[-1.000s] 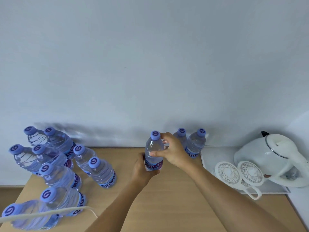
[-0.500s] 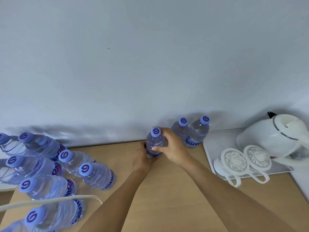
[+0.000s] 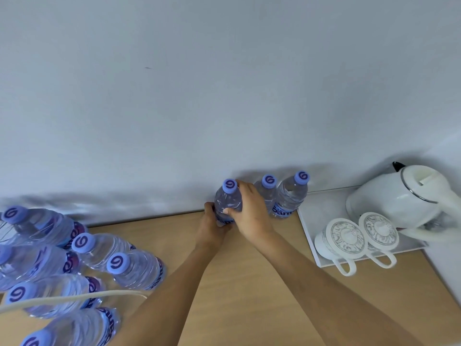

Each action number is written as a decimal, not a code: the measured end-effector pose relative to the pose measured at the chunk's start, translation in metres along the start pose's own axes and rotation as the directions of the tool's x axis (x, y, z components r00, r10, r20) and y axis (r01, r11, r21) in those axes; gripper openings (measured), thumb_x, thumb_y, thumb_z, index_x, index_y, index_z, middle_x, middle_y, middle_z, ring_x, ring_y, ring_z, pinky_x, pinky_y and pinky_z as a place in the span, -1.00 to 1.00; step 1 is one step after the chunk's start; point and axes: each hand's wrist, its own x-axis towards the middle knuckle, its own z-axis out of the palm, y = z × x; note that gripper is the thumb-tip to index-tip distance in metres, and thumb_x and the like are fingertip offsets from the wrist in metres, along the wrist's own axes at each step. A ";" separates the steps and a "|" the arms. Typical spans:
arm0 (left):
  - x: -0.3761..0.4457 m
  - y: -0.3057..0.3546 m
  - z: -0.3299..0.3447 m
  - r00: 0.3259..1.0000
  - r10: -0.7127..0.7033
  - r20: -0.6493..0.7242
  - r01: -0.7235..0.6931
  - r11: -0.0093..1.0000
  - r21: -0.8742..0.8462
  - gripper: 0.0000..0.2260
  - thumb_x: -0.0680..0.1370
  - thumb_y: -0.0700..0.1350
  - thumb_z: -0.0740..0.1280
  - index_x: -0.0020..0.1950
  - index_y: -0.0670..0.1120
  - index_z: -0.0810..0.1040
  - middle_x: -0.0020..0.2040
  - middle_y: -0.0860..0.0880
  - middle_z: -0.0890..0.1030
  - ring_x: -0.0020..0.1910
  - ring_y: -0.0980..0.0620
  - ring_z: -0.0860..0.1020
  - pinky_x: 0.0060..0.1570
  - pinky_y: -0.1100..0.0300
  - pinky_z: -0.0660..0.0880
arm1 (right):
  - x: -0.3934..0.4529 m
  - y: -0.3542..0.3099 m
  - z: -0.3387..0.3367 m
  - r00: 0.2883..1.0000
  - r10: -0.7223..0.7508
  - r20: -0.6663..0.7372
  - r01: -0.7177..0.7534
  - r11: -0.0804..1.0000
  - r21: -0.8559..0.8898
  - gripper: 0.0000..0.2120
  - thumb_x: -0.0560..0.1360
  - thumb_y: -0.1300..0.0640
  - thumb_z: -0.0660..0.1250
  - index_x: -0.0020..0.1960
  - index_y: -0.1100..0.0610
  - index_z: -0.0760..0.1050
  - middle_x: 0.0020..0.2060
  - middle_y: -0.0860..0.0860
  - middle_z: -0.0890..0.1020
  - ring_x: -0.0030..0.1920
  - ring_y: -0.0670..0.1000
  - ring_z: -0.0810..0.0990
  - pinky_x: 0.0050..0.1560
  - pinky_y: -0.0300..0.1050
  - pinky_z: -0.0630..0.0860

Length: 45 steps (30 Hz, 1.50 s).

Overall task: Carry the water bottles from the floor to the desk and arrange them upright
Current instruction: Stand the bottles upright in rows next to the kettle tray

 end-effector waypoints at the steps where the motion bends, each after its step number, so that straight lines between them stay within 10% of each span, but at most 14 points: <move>1: -0.001 0.000 0.000 1.000 0.001 -0.001 -0.001 1.000 0.002 -0.58 0.38 -0.25 0.48 0.10 -0.10 0.33 0.04 -0.03 0.58 0.00 -0.04 0.59 0.00 -0.07 0.57 | -0.001 0.000 0.000 1.000 0.004 -0.001 -0.004 1.000 0.000 -0.42 0.38 0.26 0.49 0.35 0.15 0.39 0.23 0.03 0.51 0.27 0.01 0.47 0.16 -0.37 0.30; 7: -0.016 0.003 0.000 0.995 -0.056 -0.085 0.064 0.994 0.089 -0.34 0.33 -0.13 0.57 0.29 -0.13 0.29 0.13 0.03 0.43 0.01 -0.01 0.49 -0.11 0.14 0.44 | -0.016 -0.001 -0.008 1.000 0.011 -0.025 -0.010 1.000 0.022 -0.38 0.45 0.20 0.47 0.44 0.15 0.31 0.34 0.04 0.47 0.36 0.01 0.42 0.33 -0.18 0.37; 14: -0.055 0.006 0.015 0.976 -0.182 -0.123 0.179 0.983 -0.030 -0.42 0.34 -0.11 0.58 0.22 -0.19 0.36 0.13 -0.11 0.47 0.09 -0.05 0.49 0.14 0.08 0.49 | -0.019 -0.008 -0.044 0.912 -0.123 -0.390 0.118 0.992 -0.035 -0.60 0.41 0.30 0.43 0.23 0.22 0.48 0.11 0.08 0.50 0.14 0.12 0.47 0.15 -0.20 0.37; 19: -0.069 0.011 0.026 0.983 -0.167 -0.070 0.163 0.985 -0.062 -0.46 0.34 -0.11 0.58 0.19 -0.16 0.39 0.10 -0.06 0.48 0.08 0.03 0.47 0.08 0.19 0.46 | 0.003 0.000 -0.056 0.954 0.088 -0.285 -0.085 0.996 0.023 -0.47 0.45 0.22 0.43 0.36 0.27 0.34 0.28 0.14 0.45 0.27 0.12 0.43 0.18 -0.26 0.29; 24: -0.075 0.013 0.024 0.990 -0.135 -0.051 0.132 0.990 -0.052 -0.49 0.35 -0.09 0.57 0.16 -0.13 0.40 0.11 -0.03 0.47 0.09 0.05 0.46 0.10 0.18 0.47 | 0.011 0.003 -0.051 0.946 0.198 -0.258 -0.183 0.980 0.080 -0.72 0.44 0.19 0.45 0.05 0.29 0.46 -0.03 0.18 0.58 0.00 0.19 0.55 -0.03 -0.04 0.45; 38: -0.086 0.059 0.010 0.987 0.021 0.160 0.008 0.984 -0.177 -0.39 0.33 -0.20 0.58 0.31 -0.08 0.40 0.21 0.06 0.51 0.26 0.08 0.45 0.25 0.20 0.36 | -0.022 -0.032 -0.130 0.998 0.066 -0.010 -0.063 0.981 0.185 -0.66 0.35 0.19 0.55 0.10 0.18 0.60 0.02 0.05 0.65 0.08 0.06 0.60 0.18 0.00 0.52; 45: -0.096 0.096 0.005 0.947 0.169 0.272 -0.087 0.953 -0.289 -0.42 0.33 -0.25 0.58 0.28 0.00 0.45 0.15 0.03 0.61 0.11 0.11 0.59 0.00 0.27 0.57 | -0.034 -0.047 -0.161 0.986 -0.011 0.166 -0.061 0.905 0.421 -0.63 0.41 0.35 0.47 0.19 0.22 0.54 0.05 0.18 0.67 -0.06 -0.07 0.64 -0.08 -0.39 0.54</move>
